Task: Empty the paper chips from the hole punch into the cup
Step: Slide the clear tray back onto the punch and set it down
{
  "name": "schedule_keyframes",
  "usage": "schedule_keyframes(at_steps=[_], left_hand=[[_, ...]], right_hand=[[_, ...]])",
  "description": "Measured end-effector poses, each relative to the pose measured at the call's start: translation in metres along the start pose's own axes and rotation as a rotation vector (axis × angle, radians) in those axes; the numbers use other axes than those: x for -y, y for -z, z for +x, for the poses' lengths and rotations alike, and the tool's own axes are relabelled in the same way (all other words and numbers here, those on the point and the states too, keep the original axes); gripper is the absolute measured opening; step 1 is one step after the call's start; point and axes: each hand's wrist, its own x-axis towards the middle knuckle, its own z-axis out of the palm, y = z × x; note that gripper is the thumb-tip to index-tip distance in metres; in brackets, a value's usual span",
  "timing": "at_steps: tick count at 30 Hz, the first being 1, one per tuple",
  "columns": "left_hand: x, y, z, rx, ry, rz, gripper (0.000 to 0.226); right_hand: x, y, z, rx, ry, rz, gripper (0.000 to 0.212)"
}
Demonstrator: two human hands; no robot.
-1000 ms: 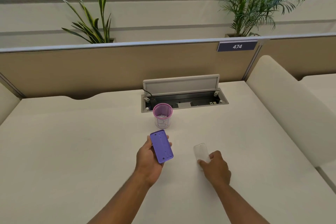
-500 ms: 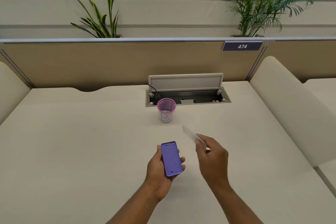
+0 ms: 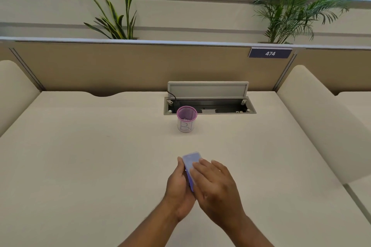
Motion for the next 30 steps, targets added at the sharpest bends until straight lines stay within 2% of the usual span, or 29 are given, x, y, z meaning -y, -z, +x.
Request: schedule_keyframes(at_steps=[9, 23, 26, 30], left_hand=[[-0.003, 0.0, -0.004, 0.08, 0.035, -0.049, 0.083], [-0.002, -0.006, -0.007, 0.096, 0.005, -0.058, 0.073], [-0.002, -0.006, -0.006, 0.096, 0.019, -0.069, 0.07], [0.0, -0.005, -0.002, 0.102, 0.001, -0.058, 0.069]], right_hand=[[0.012, 0.008, -0.005, -0.007, 0.026, -0.051, 0.025], [0.018, 0.02, -0.009, 0.055, -0.052, 0.026, 0.031], [0.019, 0.023, -0.004, 0.031, -0.153, 0.109, 0.037], [0.011, 0.022, 0.016, -0.035, -0.501, 0.359, 0.038]])
